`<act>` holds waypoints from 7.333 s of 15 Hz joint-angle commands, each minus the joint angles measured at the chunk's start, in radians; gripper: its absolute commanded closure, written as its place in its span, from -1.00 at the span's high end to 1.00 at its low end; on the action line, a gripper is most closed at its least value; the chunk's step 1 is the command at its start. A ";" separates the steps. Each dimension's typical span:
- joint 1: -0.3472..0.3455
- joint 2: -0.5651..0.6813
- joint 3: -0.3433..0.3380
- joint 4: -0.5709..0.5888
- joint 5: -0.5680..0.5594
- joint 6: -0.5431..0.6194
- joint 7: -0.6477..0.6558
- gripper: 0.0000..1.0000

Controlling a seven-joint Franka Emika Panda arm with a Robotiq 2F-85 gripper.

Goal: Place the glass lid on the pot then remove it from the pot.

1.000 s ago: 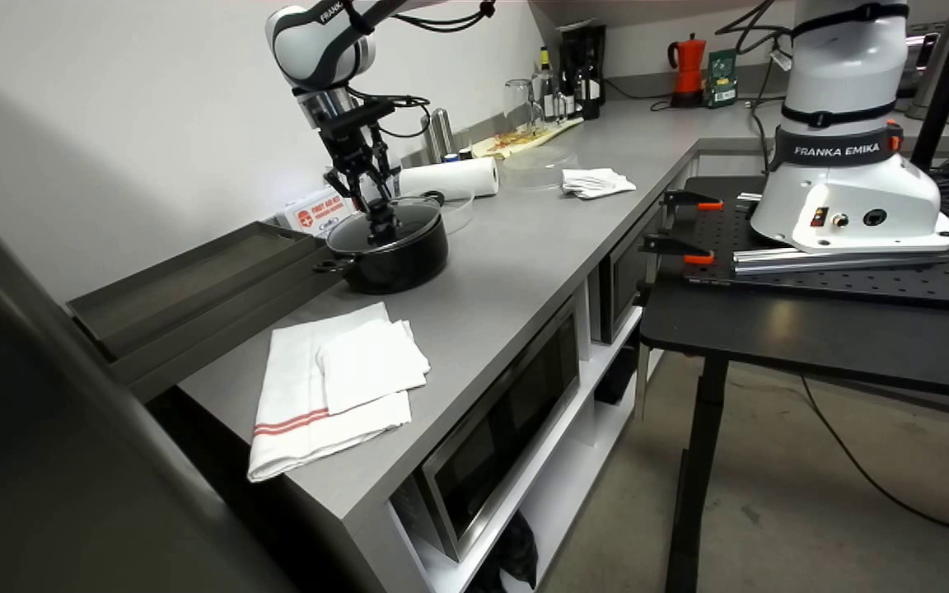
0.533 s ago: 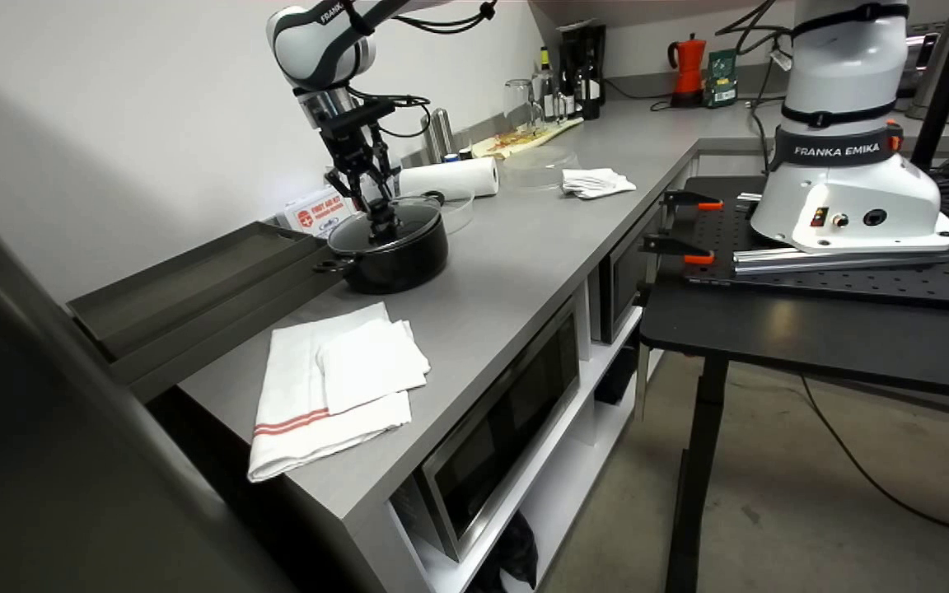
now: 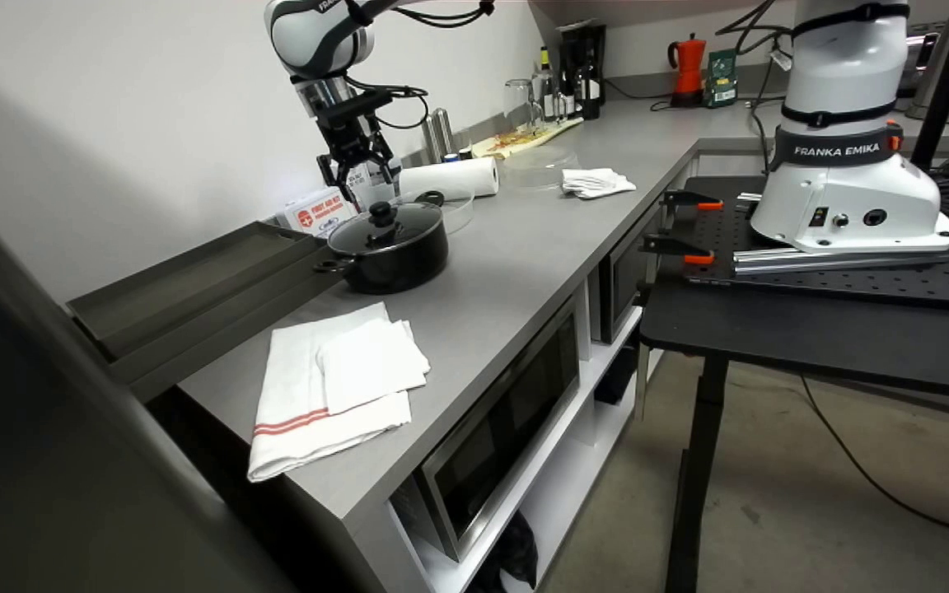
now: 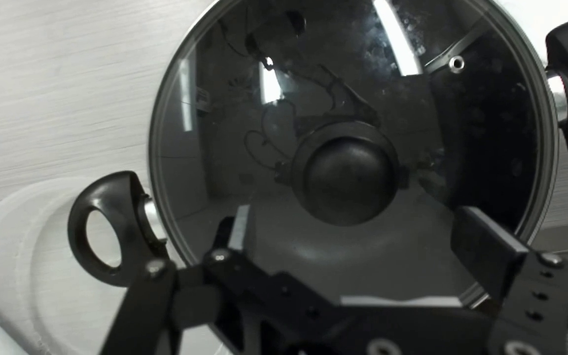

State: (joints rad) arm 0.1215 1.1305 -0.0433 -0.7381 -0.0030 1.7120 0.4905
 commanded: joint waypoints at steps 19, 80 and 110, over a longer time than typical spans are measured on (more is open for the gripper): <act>0.005 -0.184 0.032 -0.078 0.010 0.025 -0.018 1.00; 0.038 -0.262 -0.022 -0.487 0.017 0.295 0.008 1.00; 0.027 -0.073 -0.039 -0.207 0.025 0.156 0.024 -0.28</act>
State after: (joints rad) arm 0.1458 1.0308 -0.0788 -1.0023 0.0327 1.9030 0.4952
